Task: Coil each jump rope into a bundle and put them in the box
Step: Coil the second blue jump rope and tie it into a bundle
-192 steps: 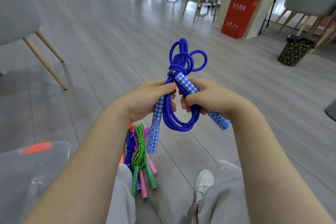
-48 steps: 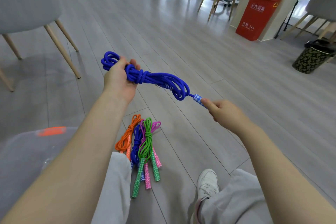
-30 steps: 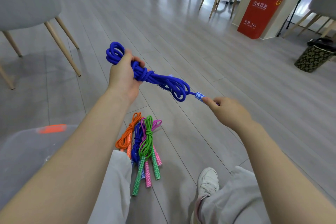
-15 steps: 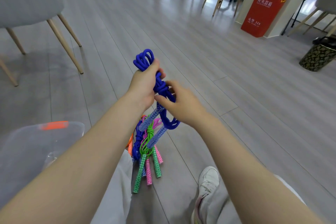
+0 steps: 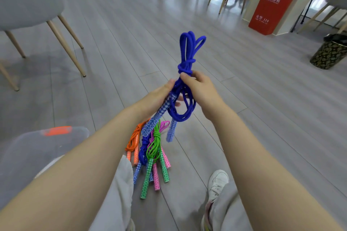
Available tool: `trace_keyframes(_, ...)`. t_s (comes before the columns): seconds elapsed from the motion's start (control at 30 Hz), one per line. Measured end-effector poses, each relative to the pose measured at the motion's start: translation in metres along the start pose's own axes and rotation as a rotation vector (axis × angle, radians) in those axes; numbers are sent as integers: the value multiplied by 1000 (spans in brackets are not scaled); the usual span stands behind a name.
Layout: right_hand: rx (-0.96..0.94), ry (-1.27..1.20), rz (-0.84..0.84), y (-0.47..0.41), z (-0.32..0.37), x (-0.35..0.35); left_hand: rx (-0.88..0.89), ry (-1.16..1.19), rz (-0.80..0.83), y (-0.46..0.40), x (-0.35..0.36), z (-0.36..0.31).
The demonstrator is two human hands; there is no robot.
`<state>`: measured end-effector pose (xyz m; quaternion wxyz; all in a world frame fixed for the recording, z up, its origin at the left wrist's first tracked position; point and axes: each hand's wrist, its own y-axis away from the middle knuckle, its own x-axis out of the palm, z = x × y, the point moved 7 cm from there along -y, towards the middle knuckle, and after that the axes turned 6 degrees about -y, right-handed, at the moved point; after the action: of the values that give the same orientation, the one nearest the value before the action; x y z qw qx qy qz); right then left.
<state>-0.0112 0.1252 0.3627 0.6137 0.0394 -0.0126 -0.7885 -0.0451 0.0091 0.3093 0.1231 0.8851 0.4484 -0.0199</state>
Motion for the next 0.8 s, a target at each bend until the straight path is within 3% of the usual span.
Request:
trace_keyframes(0.13, 121, -66, -8, -11, -28, -1, -148, 100, 97, -7, 21, 39)
trace_keyframes(0.33, 306, 151, 44, -32, -99, 8, -369, 218, 8, -15, 32, 121)
trace_keyframes(0.57, 555, 128, 80, -50, -210, 27, -376, -97, -38, -14, 28, 193)
trace_keyframes(0.8, 591, 121, 62, -73, -287, 52, -346, -393, -115, -28, 10, 261)
